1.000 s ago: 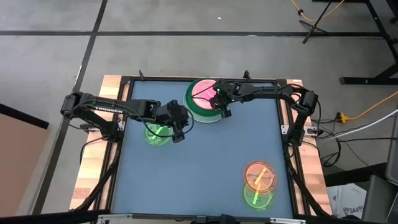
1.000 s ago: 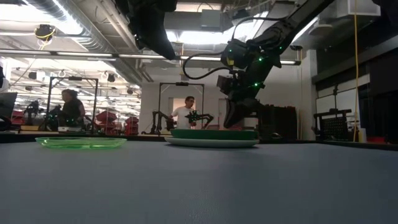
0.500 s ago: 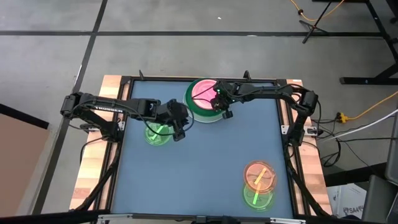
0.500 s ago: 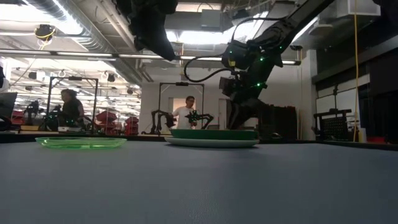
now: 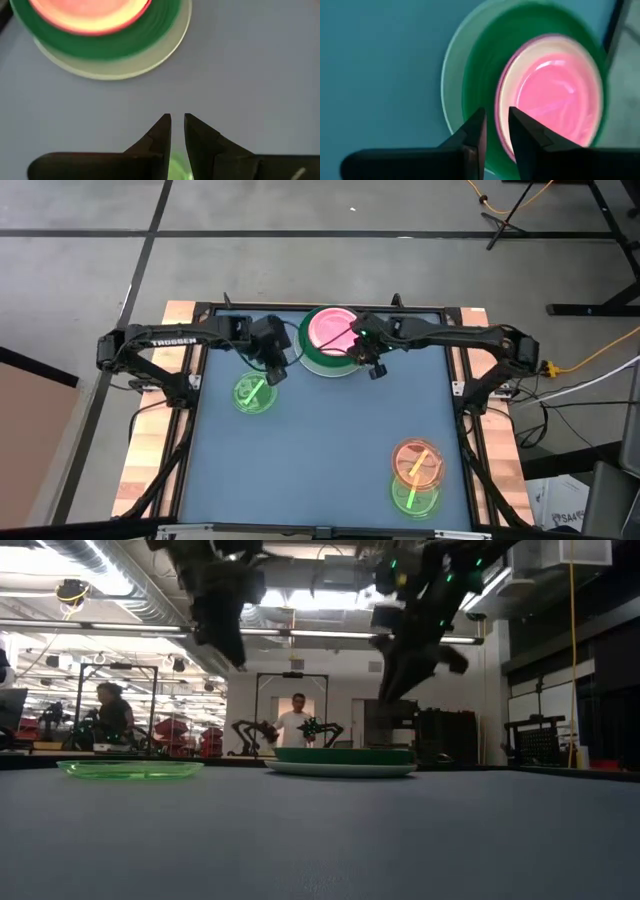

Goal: Stack plastic plates
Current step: Stack the left light green plate on top of the light pink plate

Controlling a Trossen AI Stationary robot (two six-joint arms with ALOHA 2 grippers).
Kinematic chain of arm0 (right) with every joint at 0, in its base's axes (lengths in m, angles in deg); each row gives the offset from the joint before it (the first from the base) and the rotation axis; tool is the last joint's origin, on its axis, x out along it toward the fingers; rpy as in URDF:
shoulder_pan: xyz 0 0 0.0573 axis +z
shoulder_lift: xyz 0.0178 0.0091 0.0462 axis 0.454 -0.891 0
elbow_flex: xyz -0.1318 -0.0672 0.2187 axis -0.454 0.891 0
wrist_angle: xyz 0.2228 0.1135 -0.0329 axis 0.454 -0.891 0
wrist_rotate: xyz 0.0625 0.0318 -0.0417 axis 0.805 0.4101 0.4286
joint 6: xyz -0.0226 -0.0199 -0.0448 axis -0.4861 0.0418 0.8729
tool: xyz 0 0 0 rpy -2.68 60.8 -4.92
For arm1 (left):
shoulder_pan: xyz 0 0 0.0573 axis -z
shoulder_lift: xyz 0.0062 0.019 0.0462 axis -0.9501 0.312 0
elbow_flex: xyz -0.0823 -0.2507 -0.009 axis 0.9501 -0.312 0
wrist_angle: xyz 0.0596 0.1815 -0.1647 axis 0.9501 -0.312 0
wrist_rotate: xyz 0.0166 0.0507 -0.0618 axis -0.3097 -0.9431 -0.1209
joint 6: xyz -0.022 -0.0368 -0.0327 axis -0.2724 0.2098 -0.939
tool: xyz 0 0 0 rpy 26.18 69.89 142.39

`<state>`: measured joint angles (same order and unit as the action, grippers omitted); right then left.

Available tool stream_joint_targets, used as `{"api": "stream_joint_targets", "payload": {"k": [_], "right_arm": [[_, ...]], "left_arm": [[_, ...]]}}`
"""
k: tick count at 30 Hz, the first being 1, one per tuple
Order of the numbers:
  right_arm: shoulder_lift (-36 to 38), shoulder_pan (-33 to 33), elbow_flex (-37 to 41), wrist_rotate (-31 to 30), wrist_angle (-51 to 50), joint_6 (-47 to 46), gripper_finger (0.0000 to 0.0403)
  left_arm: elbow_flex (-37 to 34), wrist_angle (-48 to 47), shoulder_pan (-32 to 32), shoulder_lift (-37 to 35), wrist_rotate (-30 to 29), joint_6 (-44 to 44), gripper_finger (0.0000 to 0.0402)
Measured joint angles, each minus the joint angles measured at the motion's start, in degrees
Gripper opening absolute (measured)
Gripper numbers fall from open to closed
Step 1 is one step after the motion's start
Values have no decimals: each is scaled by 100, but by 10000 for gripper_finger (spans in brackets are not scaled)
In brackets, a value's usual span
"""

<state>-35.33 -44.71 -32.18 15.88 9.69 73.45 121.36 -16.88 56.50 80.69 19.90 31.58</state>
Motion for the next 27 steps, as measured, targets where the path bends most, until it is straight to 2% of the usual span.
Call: {"api": "stream_joint_targets", "payload": {"k": [7,14,22,27], "right_arm": [[629,684,0,-748,-373,-182,74],[856,1230,0,-1091,-749,-642,74],[856,1490,0,-1130,-801,-707,74],[856,1474,0,-1131,-798,-733,74]], "left_arm": [[-40,-787,-768,-3,313,713,46],[-330,-759,-1266,-2,-478,1079,46],[-959,-744,-1812,0,294,972,51],[-1525,-740,-2099,0,467,883,92]]}}
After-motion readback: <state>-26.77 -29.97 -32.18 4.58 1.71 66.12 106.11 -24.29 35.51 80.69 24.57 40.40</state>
